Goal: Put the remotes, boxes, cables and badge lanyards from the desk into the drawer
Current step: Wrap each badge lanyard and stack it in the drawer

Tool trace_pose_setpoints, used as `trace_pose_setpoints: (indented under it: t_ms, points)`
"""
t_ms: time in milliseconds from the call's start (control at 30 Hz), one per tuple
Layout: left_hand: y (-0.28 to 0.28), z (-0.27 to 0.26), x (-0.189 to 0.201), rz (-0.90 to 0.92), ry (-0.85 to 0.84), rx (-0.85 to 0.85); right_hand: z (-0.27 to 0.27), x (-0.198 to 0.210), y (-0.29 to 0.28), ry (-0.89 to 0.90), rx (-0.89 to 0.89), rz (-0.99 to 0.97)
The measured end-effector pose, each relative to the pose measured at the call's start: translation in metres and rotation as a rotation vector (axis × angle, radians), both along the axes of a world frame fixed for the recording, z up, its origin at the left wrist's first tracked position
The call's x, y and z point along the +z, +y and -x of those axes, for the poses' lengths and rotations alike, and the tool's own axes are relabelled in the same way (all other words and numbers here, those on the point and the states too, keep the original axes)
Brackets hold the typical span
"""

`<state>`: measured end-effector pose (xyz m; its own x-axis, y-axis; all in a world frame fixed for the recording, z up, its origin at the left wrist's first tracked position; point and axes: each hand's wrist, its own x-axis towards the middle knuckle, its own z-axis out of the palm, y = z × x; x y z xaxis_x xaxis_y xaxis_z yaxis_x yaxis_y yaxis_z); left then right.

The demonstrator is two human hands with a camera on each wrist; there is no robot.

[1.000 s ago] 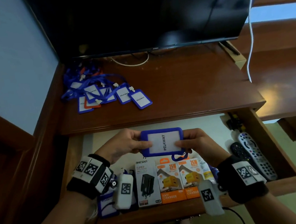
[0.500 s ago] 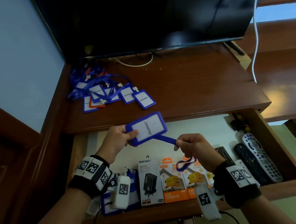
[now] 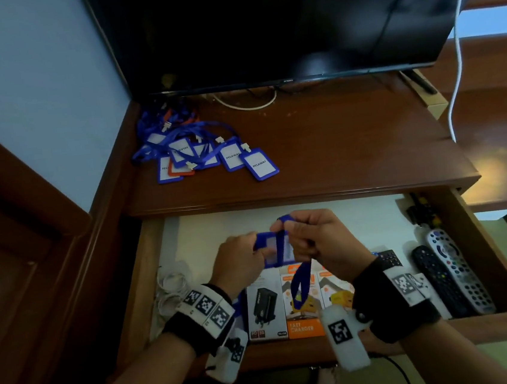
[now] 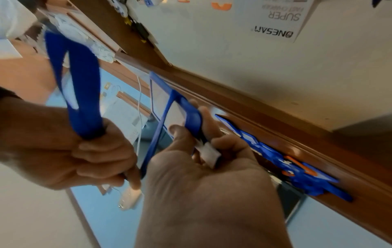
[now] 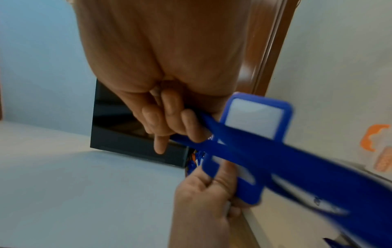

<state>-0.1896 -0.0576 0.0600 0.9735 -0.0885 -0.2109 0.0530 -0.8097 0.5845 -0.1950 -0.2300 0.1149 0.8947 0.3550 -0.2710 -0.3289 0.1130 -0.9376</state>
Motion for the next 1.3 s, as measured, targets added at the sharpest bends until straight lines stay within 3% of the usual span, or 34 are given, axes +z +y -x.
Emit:
trace_pose_setpoints:
  t_ms: [100, 167, 367, 500, 633, 700, 867, 1033, 1133, 1300]
  points:
    - [0.001, 0.007, 0.007, 0.123, 0.128, -0.163, -0.009, 0.002, -0.007, 0.016, -0.093, 0.03]
    - [0.005, 0.01, 0.014, 0.251, 0.225, -0.181, -0.013, 0.001, -0.013, 0.055, -0.175, 0.046]
    - [0.021, 0.006, 0.041, 0.63, 0.44, -0.201, -0.013, -0.002, -0.029, 0.347, -0.235, -0.218]
    - [0.028, 0.0, 0.051, 0.75, 0.409, -0.188, -0.011, -0.013, -0.026, 0.358, -0.242, -0.195]
    - [0.024, -0.003, 0.058, 0.884, 0.358, -0.131, 0.0, -0.025, -0.013, 0.198, -0.192, 0.004]
    - [0.02, -0.004, 0.059, 0.965, 0.32, -0.081, 0.007, -0.029, -0.006, 0.119, -0.14, 0.036]
    - [0.022, -0.005, 0.055, 1.194, 0.232, 0.159, 0.011, -0.038, -0.004, 0.12, -0.118, 0.019]
    - [0.023, -0.012, 0.051, 1.228, 0.094, 0.442, 0.014, -0.051, -0.015, 0.068, -0.111, -0.009]
    - [0.022, -0.02, 0.045, 1.144, 0.012, 0.591, 0.016, -0.055, -0.012, 0.065, -0.126, 0.068]
    - [0.019, -0.025, 0.035, 0.996, -0.078, 0.68, 0.016, -0.052, -0.007, 0.029, -0.106, 0.157]
